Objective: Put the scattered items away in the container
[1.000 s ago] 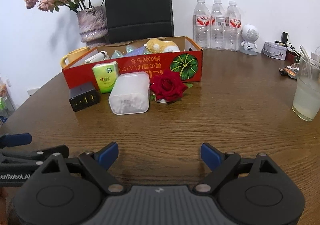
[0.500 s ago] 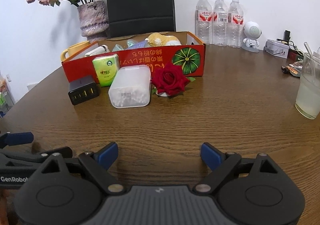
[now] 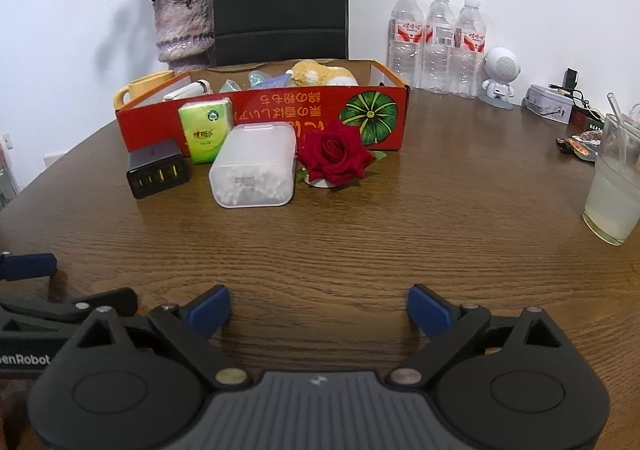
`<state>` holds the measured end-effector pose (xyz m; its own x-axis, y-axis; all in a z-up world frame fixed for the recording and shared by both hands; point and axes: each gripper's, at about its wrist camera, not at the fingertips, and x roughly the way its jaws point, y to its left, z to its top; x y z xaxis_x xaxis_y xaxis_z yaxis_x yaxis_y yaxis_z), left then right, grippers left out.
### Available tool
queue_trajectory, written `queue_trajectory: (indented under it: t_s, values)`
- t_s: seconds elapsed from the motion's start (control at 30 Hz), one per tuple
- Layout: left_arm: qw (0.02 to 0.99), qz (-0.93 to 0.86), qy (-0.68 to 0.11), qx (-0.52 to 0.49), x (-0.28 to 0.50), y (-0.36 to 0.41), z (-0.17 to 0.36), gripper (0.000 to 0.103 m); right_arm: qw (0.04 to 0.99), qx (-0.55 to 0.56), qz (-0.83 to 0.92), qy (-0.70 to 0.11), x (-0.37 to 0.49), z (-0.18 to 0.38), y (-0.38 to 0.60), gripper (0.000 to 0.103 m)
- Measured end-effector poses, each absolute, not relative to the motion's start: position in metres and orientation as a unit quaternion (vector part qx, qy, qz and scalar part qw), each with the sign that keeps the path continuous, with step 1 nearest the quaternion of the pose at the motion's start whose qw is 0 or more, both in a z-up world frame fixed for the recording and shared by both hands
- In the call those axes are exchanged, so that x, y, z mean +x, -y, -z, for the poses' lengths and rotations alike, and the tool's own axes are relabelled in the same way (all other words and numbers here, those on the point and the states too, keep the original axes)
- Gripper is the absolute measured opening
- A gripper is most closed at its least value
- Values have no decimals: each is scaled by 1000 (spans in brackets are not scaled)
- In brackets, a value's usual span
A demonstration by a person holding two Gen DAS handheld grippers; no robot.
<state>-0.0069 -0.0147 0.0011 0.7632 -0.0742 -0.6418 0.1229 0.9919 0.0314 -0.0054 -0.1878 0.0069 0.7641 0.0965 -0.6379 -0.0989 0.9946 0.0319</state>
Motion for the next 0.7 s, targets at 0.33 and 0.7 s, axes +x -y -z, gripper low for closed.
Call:
queue_trajectory:
  t_s: [0.33,0.7]
  values:
    - [938,54,-341,32,-7,14,-1,103,937,-4,-41,-347,-4,-6,189,103]
    - [938,54,-341,32,-7,15,-1,103,937,-6,-47,-346,-5,-5,192,103]
